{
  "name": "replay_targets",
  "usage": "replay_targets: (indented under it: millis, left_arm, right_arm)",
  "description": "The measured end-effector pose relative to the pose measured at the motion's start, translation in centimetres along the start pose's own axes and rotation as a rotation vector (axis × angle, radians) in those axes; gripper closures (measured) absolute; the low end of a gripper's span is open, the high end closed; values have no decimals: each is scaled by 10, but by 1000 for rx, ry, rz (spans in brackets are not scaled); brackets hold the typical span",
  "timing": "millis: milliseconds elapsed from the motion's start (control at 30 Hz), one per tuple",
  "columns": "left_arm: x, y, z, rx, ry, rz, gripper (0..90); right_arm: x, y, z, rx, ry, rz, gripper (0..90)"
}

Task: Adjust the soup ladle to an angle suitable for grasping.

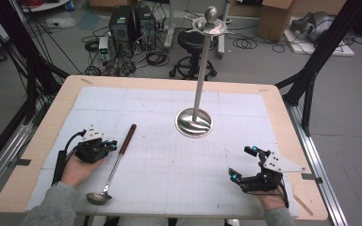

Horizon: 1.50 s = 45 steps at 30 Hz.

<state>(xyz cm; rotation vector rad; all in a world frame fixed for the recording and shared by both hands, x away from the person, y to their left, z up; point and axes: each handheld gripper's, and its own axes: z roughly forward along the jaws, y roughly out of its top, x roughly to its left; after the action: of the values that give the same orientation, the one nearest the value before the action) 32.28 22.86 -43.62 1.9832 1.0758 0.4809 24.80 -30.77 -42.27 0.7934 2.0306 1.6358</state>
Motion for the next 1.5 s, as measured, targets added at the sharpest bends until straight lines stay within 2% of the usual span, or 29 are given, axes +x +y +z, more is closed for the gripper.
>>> replay_targets:
  millis: [33,67,333,433,600,667,767,900,1000,1300,1500]
  left_arm:
    - [1,0,2,13,2,-18,897]
    - [1,0,2,13,2,-18,897]
    - [-1,-2,11,62,-2,5,896]
    - [-1,-2,11,65,-4,2,896]
    - [-1,-2,12,73,-25,-16,897]
    - [0,-1,12,78,-39,-43,896]
    - [0,1,13,88,-40,-53,896]
    - [-1,3,13,113,-41,-41,897]
    - [-3,7,14,138,-39,-54,896]
    - [-11,9,17,139,-54,-22,896]
    - [-15,11,18,155,-62,-19,896]
  right_arm:
    - [0,0,0,-3,3,-5,6]
    - [0,0,0,-3,3,-5,6]
    - [-1,0,1,-1,2,-2,6]
    - [-1,0,2,4,3,-5,6]
    - [-1,0,2,2,2,4,6]
    - [-1,0,3,5,3,0,6]
    - [-1,-1,3,8,7,2,6]
    - [-2,-1,4,3,6,2,6]
    - [-2,-1,4,3,7,2,6]
    - [-2,-1,4,7,5,13,6]
    - [-2,-1,4,7,2,13,6]
